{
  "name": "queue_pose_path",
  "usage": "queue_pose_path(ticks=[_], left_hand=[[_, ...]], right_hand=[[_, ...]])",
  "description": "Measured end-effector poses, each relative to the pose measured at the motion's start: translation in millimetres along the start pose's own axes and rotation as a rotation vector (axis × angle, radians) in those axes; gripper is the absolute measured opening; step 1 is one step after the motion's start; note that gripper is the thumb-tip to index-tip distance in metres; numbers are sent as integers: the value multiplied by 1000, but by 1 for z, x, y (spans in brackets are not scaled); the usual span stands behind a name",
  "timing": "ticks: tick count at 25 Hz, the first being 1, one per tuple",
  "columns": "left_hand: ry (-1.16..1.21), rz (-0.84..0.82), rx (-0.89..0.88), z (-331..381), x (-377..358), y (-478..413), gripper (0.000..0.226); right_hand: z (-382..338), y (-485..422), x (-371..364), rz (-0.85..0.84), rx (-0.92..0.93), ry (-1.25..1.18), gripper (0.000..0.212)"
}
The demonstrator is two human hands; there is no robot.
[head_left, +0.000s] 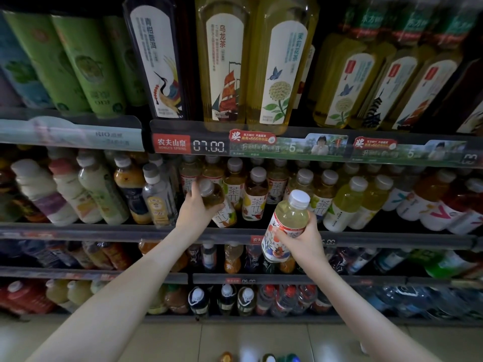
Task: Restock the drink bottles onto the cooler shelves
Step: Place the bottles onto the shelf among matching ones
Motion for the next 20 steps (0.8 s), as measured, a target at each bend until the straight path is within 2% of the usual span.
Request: queue_pose_path(ticks=[6,13,14,16,18,20], left_hand=[[-161,-177,-107,28,-16,-18,91],[-139,-208,-133,34,-24,-27,91],[-225,-177,-175,34,-27,-24,91],[-479,-35,-410,44,-39,-20,88],[-593,56,-624,59,-54,-23,77],[-679,20,-617,74,-62,-27,74]], right_hand=[[-1,-2,1,12,-1,-22,80],[6,-9,24,53,-6,-4,81],[7,-10,26,54,-9,-1,82],[9,-11,27,51,-10,-3,82],[10,-11,27,48,-10,-12,80],[13,-10,28,40,-7,-9,77]])
Point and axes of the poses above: each hand's wrist, its own y-axis away from the middle knuckle, its own x-axis out of the back of the hand, z = x × y, the point moved 1 cm from there along -y, towards the middle knuckle, and after that the axes turned 8 degrees about -x, right-handed, at the moved point
